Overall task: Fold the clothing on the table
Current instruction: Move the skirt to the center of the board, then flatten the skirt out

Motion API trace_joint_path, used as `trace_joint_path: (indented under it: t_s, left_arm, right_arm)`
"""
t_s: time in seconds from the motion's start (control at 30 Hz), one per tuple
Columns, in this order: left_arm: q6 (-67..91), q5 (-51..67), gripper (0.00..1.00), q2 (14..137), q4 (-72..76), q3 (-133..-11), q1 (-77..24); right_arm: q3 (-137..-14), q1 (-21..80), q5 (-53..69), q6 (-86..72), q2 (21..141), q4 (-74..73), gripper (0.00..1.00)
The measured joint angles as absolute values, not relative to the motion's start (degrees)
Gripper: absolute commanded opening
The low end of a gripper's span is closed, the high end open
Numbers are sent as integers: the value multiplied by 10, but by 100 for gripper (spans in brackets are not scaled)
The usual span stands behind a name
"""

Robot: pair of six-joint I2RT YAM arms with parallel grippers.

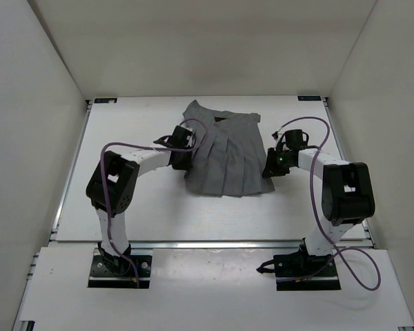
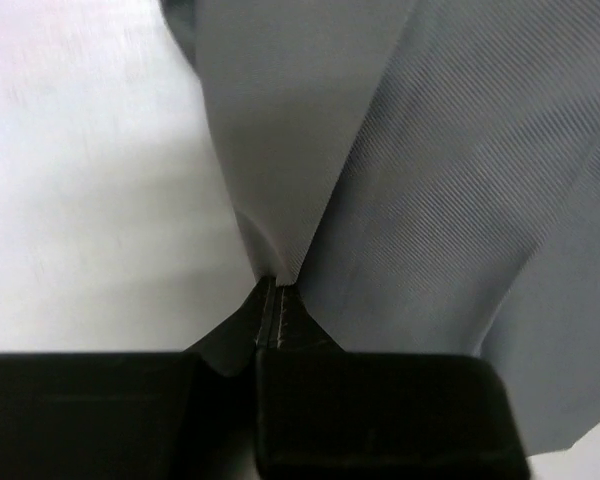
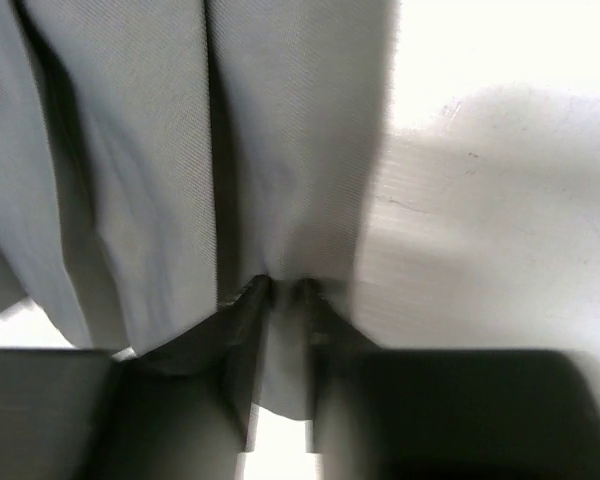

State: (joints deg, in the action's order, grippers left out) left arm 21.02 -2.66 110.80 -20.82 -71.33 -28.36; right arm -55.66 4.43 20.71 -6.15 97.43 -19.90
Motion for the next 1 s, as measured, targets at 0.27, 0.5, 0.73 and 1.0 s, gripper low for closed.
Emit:
trace_joint_path:
  t_s: [0.27,0.5,0.73,1.0]
  left_arm:
    - [257,-23,0,963,-241,-558,-324]
    - [308,-7,0,787,-310,-451,-349]
    - [331,9,92,628,-387,-439,-308]
    - [276,-13,99,705,-348,-592,-183]
  right_arm:
    - [-508,58,214,-69,945,-197,0]
    - [-437,115,231,-81,820,-263,4]
    - [-439,130,260,-98,737,-333,64]
    - [-650,103,260,-72,833,-338,82]
